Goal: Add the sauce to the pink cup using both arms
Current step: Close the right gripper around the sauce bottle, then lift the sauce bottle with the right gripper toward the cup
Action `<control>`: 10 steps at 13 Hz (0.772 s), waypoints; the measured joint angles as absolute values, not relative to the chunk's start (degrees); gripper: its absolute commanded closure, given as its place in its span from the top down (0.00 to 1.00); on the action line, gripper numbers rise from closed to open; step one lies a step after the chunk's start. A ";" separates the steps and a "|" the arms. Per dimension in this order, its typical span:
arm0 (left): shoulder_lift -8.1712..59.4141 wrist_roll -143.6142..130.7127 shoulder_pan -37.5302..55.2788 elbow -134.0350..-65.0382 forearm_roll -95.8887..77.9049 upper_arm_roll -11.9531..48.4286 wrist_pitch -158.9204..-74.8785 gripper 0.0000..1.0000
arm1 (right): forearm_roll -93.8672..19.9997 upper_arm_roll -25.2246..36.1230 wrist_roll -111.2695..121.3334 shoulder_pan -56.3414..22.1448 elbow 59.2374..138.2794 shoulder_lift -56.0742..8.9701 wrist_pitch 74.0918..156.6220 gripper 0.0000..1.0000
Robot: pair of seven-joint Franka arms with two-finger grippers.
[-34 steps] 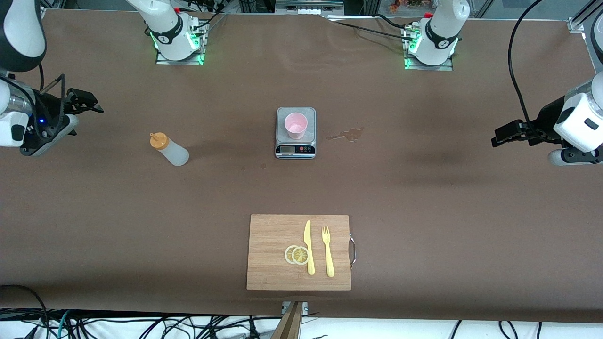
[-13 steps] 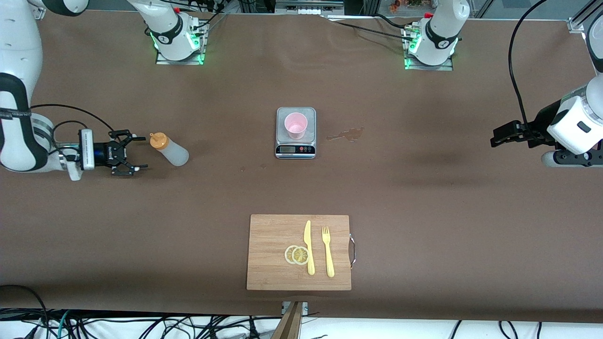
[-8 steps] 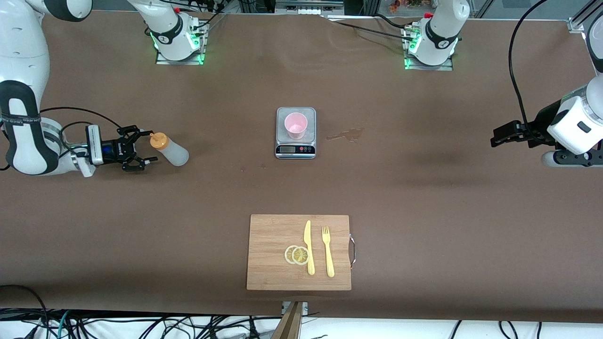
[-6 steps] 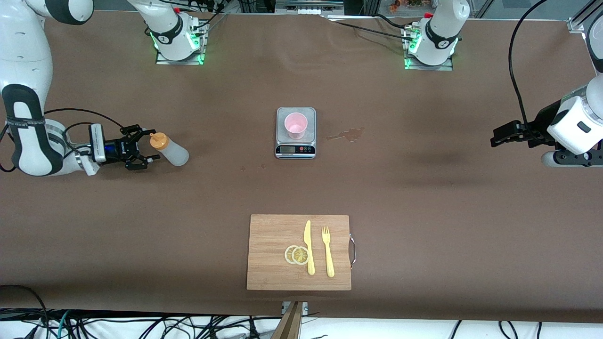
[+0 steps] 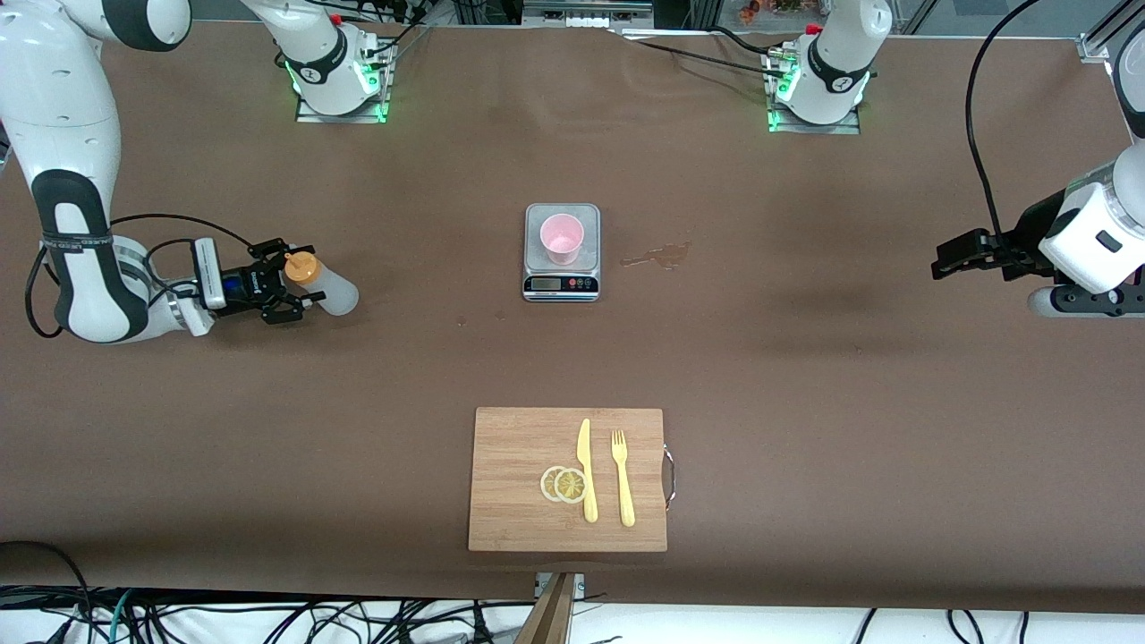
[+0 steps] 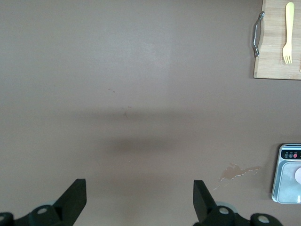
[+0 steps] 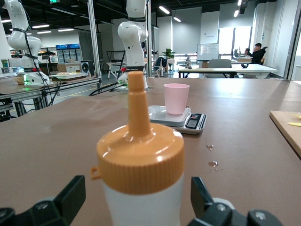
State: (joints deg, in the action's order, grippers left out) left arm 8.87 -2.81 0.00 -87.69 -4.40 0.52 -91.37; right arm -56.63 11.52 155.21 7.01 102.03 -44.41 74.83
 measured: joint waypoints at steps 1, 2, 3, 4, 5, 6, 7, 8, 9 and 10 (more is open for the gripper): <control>8.87 -2.81 0.00 -87.62 -4.40 0.52 -91.37 1.00 | -57.35 11.51 155.21 6.42 102.03 -44.68 74.84 0.98; 8.87 -2.81 0.00 -87.54 -4.40 0.52 -91.37 1.00 | -57.79 11.51 155.29 5.96 102.03 -45.12 74.82 0.93; 8.87 -2.81 0.00 -87.49 -4.40 0.52 -91.37 1.00 | -58.00 11.49 155.37 5.54 102.03 -45.70 74.78 0.82; 8.87 -2.81 0.00 -87.46 -4.40 0.52 -91.37 1.00 | -58.09 11.49 155.45 5.14 102.03 -46.33 74.73 0.62; 8.87 -2.81 0.00 -87.45 -4.40 0.52 -91.37 1.00 | -58.16 11.49 155.46 4.88 102.02 -46.82 74.64 0.42; 8.87 -2.81 0.00 -87.45 -4.40 0.52 -91.37 1.00 | -58.19 11.49 155.47 4.75 102.03 -47.20 74.59 0.30; 8.87 -2.81 0.00 -87.45 -4.40 0.52 -91.37 1.00 | -58.19 11.49 155.47 4.74 102.02 -47.38 74.55 0.27; 8.87 -2.81 0.00 -87.45 -4.40 0.52 -91.37 1.00 | -58.19 11.50 155.47 4.74 102.02 -47.40 74.48 0.20; 8.87 -2.81 0.00 -87.45 -4.40 0.52 -91.37 1.00 | -58.19 11.52 155.47 4.75 102.01 -47.41 74.29 0.18; 8.87 -2.81 0.00 -87.45 -4.40 0.52 -91.37 1.00 | -58.19 11.55 155.47 4.77 102.01 -47.41 74.14 0.16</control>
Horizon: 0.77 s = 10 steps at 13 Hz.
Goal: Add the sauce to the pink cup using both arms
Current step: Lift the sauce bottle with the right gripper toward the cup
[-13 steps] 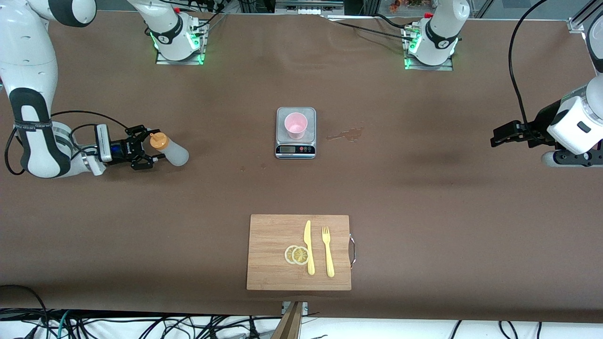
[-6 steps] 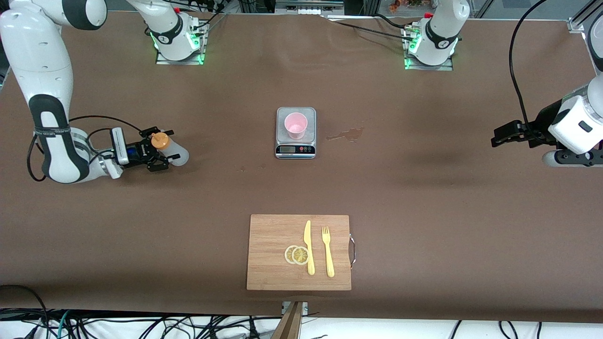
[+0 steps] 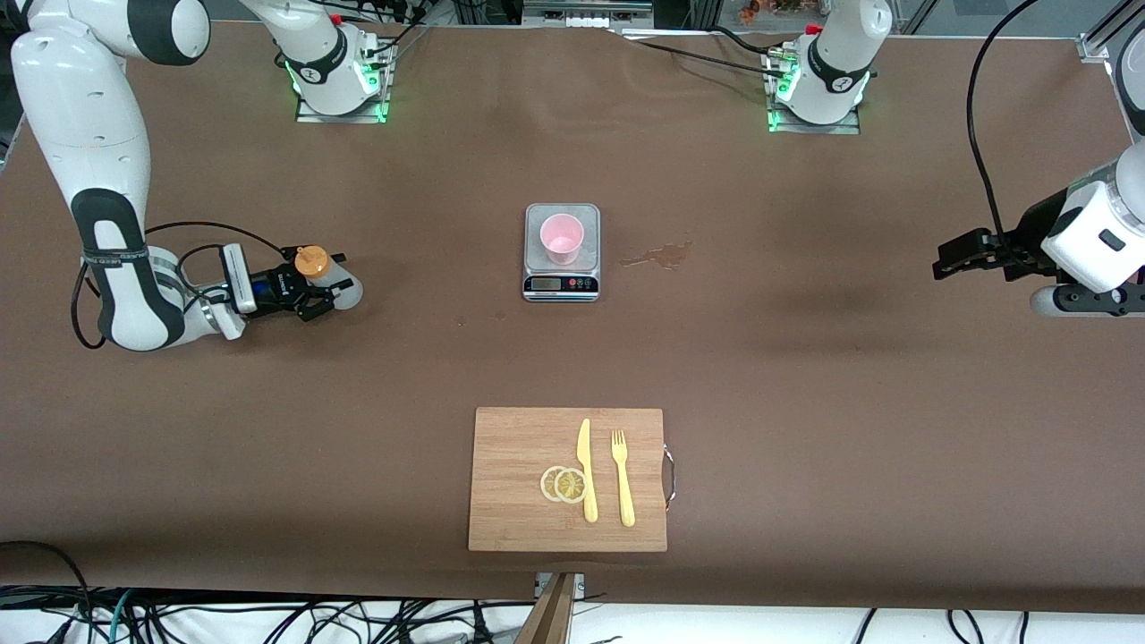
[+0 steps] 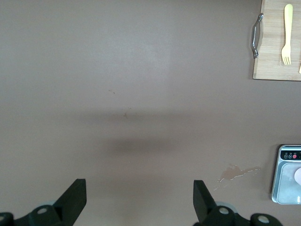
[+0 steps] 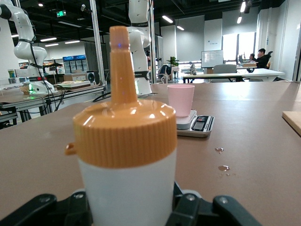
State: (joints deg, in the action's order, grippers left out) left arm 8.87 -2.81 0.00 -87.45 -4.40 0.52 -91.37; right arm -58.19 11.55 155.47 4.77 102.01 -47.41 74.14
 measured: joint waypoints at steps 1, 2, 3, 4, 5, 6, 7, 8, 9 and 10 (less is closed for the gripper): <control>8.87 -2.81 0.00 -87.45 -4.40 0.52 -91.37 1.00 | -58.19 11.57 155.47 4.82 101.99 -47.41 74.04 0.15; 8.87 -2.81 0.00 -87.45 -4.40 0.52 -91.37 1.00 | -58.19 11.59 155.47 4.88 101.94 -47.41 73.99 0.13; 8.87 -2.81 0.00 -87.45 -4.40 0.52 -91.37 1.00 | -58.19 11.64 155.45 4.91 101.85 -47.41 73.88 0.12; 8.87 -2.81 0.00 -87.44 -4.40 0.52 -91.37 1.00 | -58.19 11.72 155.28 4.92 101.67 -47.41 73.51 0.12; 8.87 -2.81 0.00 -87.44 -4.40 0.52 -91.37 1.00 | -58.19 11.81 154.72 4.92 101.22 -47.41 72.85 0.12; 8.87 -2.81 0.00 -87.44 -4.40 0.52 -91.37 1.00 | -58.18 11.88 153.64 4.92 100.41 -47.40 72.08 0.12; 8.87 -2.81 0.00 -87.44 -4.40 0.52 -91.37 1.00 | -58.18 11.93 151.59 4.92 99.12 -47.38 71.05 0.12; 8.87 -2.81 -0.01 -87.43 -4.40 0.52 -91.37 1.00 | -58.18 11.93 148.70 4.87 97.39 -47.34 69.93 0.12; 8.87 -2.81 0.00 -87.43 -4.40 0.52 -91.37 1.00 | -58.18 11.92 145.68 4.71 95.77 -47.20 69.04 0.12; 8.87 -2.81 0.00 -87.43 -4.40 0.52 -91.37 1.00 | -58.10 11.91 142.45 4.34 94.32 -46.87 68.51 0.12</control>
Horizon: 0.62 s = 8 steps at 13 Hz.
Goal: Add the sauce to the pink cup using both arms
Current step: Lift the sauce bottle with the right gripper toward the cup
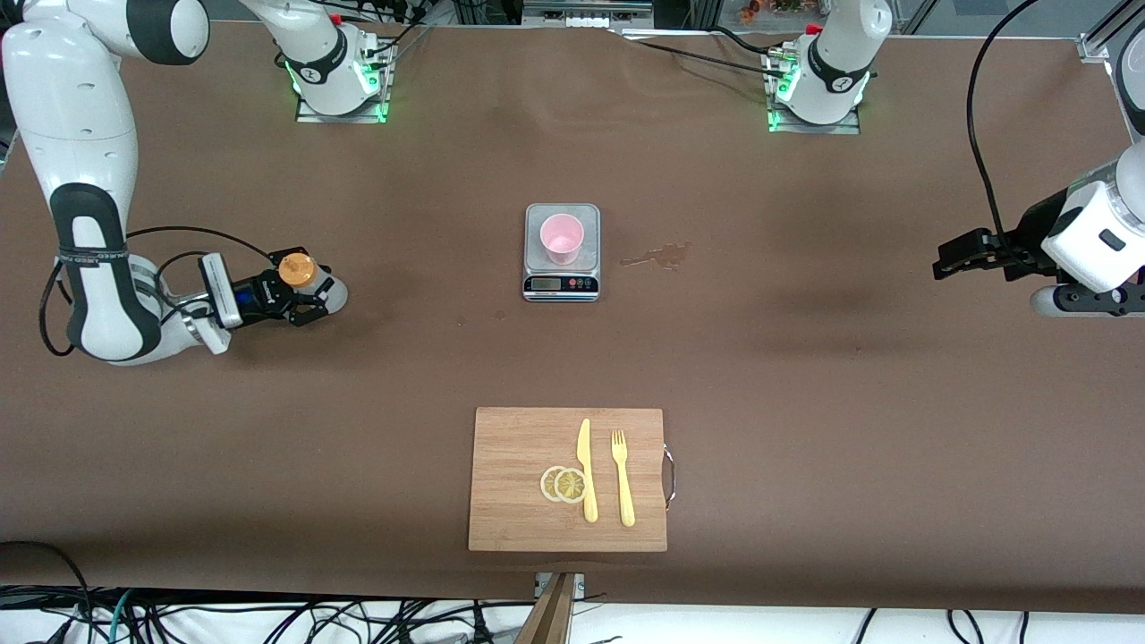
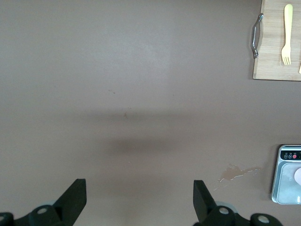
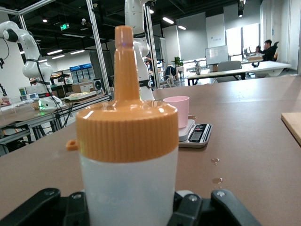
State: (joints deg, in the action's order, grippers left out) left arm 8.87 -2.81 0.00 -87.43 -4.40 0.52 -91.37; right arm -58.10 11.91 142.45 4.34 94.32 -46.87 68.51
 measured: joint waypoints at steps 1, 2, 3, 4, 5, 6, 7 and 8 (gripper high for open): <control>8.88 -2.81 0.00 -87.43 -4.40 0.52 -91.37 1.00 | -57.72 11.91 139.04 3.76 93.02 -46.38 68.29 0.12; 8.88 -2.81 0.00 -87.43 -4.40 0.52 -91.37 1.00 | -56.42 11.91 135.13 2.95 91.53 -45.66 68.30 0.12; 8.89 -2.81 0.00 -87.43 -4.40 0.52 -91.37 1.00 | -54.20 11.90 131.11 1.94 89.85 -44.82 68.30 0.11; 8.91 -2.81 0.00 -87.43 -4.40 0.52 -91.37 1.00 | -52.60 11.88 127.71 0.93 88.36 -44.07 68.31 0.11; 8.92 -2.81 0.00 -87.43 -4.40 0.52 -91.37 1.00 | -51.82 11.89 124.35 -0.29 86.96 -43.46 68.31 0.11; 8.94 -2.81 -0.01 -87.43 -4.40 0.52 -91.37 1.00 | -51.42 11.89 121.00 -1.78 85.86 -42.94 68.45 0.11; 8.95 -2.81 0.00 -87.43 -4.40 0.52 -91.37 1.00 | -50.88 11.87 118.14 -3.55 84.94 -42.59 69.38 0.11; 8.95 -2.81 0.00 -87.43 -4.40 0.52 -91.37 1.00 | -50.00 11.84 115.91 -5.80 84.08 -42.40 71.60 0.11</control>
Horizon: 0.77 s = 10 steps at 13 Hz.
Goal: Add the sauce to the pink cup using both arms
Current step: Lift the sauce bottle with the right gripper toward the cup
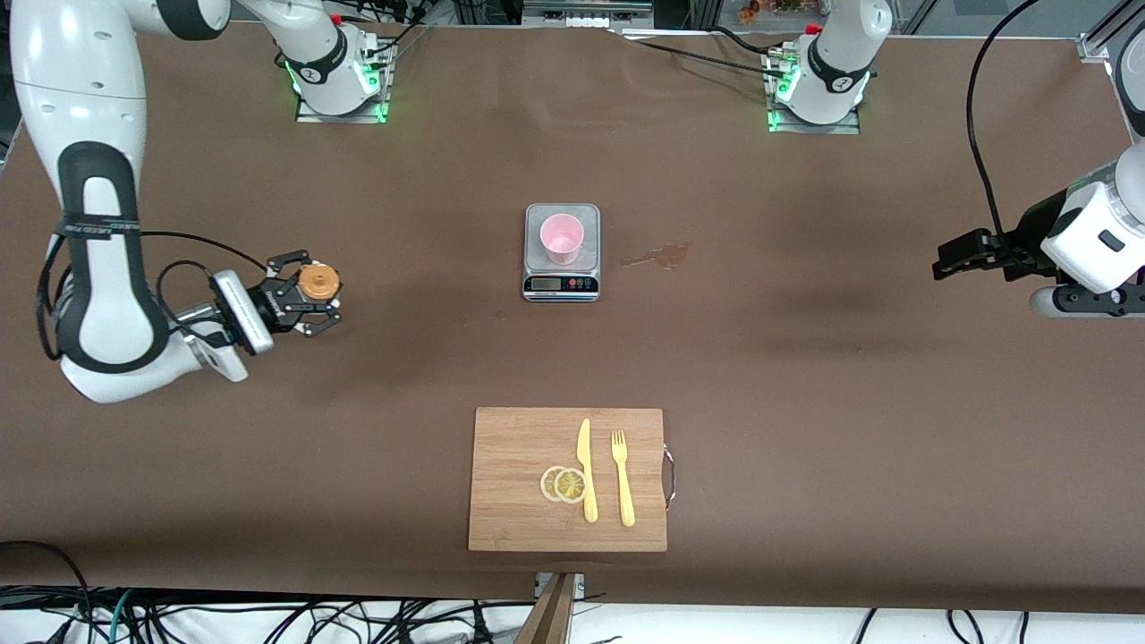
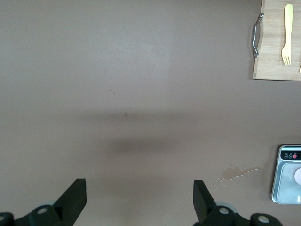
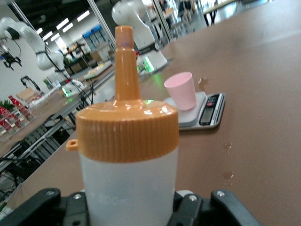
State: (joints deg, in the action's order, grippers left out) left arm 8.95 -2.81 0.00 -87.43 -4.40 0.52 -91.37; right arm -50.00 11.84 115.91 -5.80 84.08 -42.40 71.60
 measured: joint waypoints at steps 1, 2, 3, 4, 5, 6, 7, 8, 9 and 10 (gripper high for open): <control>8.95 -2.81 0.00 -87.43 -4.40 0.52 -91.37 1.00 | -49.23 11.81 113.60 -8.34 83.38 -42.29 74.56 0.11; 8.95 -2.81 0.00 -87.43 -4.40 0.52 -91.37 1.00 | -48.21 11.81 110.64 -11.12 82.79 -42.15 77.75 0.11; 8.96 -2.81 -0.01 -87.43 -4.40 0.52 -91.37 1.00 | -47.03 11.82 107.57 -13.78 82.33 -41.88 80.38 0.11; 8.96 -2.81 -0.01 -87.43 -4.40 0.52 -91.37 1.00 | -45.92 11.83 104.63 -16.16 82.14 -41.38 82.28 0.11; 8.97 -2.81 0.00 -87.43 -4.40 0.52 -91.37 1.00 | -44.55 11.87 101.26 -18.40 82.03 -40.65 83.71 0.11; 8.97 -2.81 0.00 -87.43 -4.40 0.52 -91.37 1.00 | -42.52 11.87 97.95 -20.35 81.91 -39.73 85.03 0.11; 8.97 -2.81 0.00 -87.43 -4.40 0.52 -91.37 1.00 | -40.24 11.89 94.79 -22.28 81.85 -38.72 86.46 0.11; 8.97 -2.81 0.00 -87.43 -4.40 0.52 -91.37 1.00 | -38.48 11.92 91.67 -24.11 81.82 -37.72 87.60 0.11; 8.97 -2.81 0.00 -87.43 -4.40 0.52 -91.37 1.00 | -37.08 11.94 88.35 -25.74 81.80 -36.82 88.13 0.11; 8.97 -2.81 -0.01 -87.42 -4.40 0.52 -91.37 1.00 | -35.39 11.95 85.18 -27.11 81.79 -36.13 88.30 0.11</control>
